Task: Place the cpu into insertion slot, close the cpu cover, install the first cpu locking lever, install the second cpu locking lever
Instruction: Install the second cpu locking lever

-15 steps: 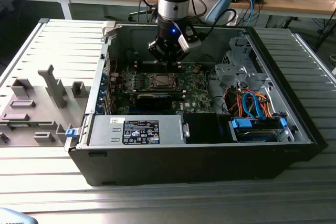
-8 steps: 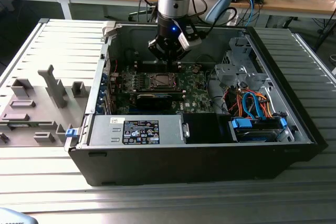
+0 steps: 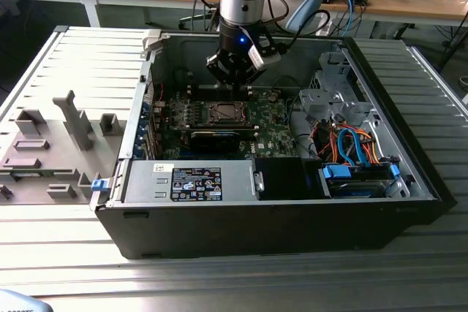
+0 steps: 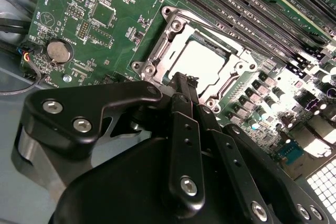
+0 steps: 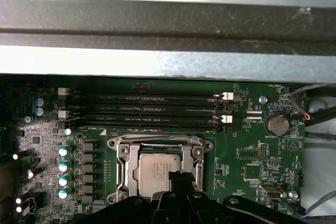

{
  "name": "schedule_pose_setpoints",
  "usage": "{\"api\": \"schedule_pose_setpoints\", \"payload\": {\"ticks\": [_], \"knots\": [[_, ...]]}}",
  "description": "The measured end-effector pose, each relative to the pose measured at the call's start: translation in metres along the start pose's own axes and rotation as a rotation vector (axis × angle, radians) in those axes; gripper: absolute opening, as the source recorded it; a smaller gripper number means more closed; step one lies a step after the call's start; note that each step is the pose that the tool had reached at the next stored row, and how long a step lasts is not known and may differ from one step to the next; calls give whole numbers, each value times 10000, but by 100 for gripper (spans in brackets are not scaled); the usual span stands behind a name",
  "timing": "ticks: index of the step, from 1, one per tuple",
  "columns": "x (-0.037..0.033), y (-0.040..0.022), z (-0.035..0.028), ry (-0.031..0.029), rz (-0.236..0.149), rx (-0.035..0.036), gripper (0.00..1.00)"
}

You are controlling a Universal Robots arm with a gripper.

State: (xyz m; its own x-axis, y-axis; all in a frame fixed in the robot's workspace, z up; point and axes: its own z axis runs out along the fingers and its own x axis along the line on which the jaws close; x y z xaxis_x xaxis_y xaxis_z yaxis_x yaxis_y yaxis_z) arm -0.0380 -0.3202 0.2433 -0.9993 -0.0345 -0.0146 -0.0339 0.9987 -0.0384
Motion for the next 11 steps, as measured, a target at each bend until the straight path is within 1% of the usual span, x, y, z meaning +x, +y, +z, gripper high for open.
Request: {"api": "schedule_pose_setpoints", "payload": {"ticks": [11], "knots": [[-1, -2, 0, 0, -1, 0, 11]]}}
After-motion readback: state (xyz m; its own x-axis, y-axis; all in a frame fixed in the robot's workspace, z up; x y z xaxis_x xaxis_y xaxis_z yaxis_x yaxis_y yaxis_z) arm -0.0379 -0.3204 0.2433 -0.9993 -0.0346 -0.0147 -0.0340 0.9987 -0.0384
